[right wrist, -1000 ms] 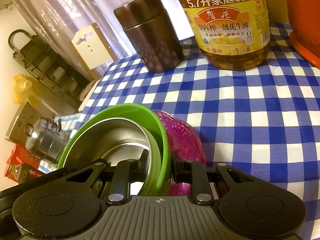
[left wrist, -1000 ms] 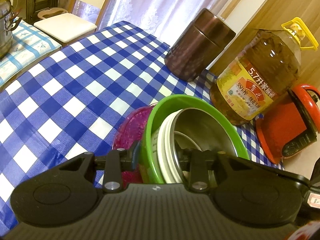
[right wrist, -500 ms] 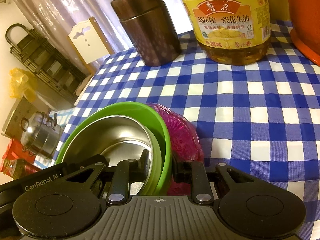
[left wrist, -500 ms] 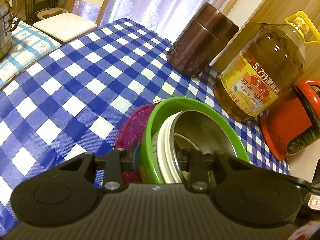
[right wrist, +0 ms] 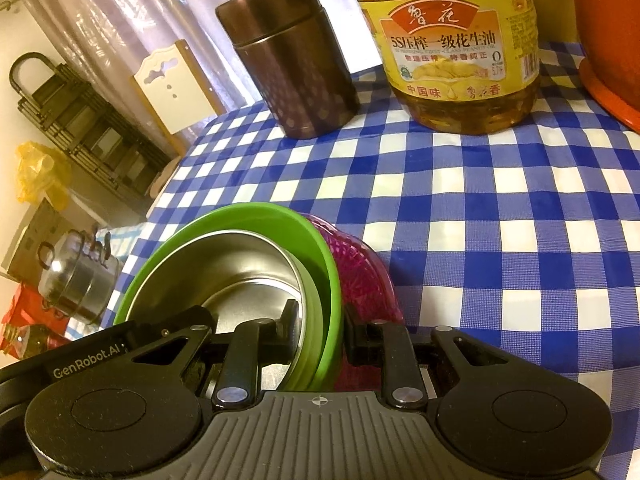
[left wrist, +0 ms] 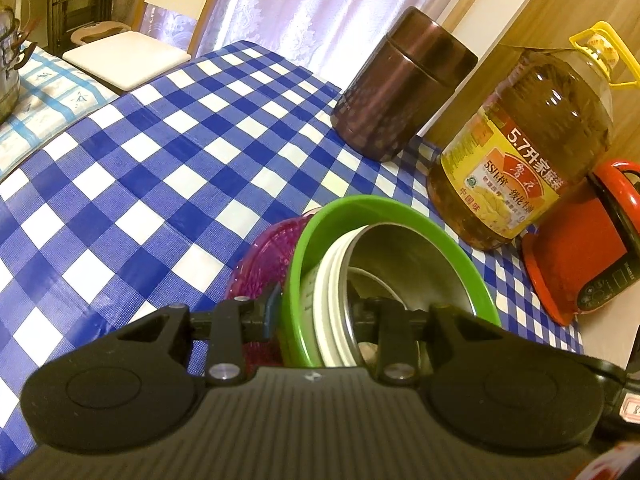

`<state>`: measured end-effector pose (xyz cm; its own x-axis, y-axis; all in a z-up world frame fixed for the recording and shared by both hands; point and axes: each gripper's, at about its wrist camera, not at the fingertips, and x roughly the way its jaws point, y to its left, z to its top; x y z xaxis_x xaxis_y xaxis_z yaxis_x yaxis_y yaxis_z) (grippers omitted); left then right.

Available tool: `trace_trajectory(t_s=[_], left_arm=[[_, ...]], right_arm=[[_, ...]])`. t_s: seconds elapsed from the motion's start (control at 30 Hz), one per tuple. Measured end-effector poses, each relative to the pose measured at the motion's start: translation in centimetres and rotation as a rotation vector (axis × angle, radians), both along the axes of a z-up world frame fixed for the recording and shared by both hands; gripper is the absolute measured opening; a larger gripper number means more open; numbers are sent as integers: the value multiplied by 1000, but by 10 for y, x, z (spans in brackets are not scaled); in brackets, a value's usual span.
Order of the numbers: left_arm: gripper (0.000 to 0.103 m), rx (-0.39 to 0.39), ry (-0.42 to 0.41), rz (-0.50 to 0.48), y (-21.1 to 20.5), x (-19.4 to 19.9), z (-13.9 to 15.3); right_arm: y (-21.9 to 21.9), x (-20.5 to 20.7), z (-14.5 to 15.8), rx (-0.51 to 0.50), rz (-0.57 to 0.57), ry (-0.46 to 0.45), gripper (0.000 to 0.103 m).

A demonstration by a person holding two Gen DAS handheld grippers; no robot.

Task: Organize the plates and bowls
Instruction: 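Lower the green bowl onto the stacked pink plates, then open both grippers to release the green bowl on the plates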

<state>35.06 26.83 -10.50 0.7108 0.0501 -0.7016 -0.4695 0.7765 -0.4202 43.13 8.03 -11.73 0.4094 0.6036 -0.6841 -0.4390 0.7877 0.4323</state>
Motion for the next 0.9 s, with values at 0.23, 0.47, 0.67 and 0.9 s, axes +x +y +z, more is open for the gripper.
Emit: trace_trajectory(t_s=[0.23, 0.47, 0.67, 0.9], left_arm=[[26, -5, -7, -2, 1, -1, 0], [28, -16, -13, 4, 2, -3, 1], [31, 5, -52, 29, 6, -10, 12], [33, 1, -76, 41, 8, -17, 17]], right_arm=[[-1, -1, 0, 1, -3, -7, 23], [-2, 0, 0, 13, 6, 2, 25], [-2, -1, 3, 11, 16, 1, 30], [-6, -4, 10, 30, 16, -11, 37]])
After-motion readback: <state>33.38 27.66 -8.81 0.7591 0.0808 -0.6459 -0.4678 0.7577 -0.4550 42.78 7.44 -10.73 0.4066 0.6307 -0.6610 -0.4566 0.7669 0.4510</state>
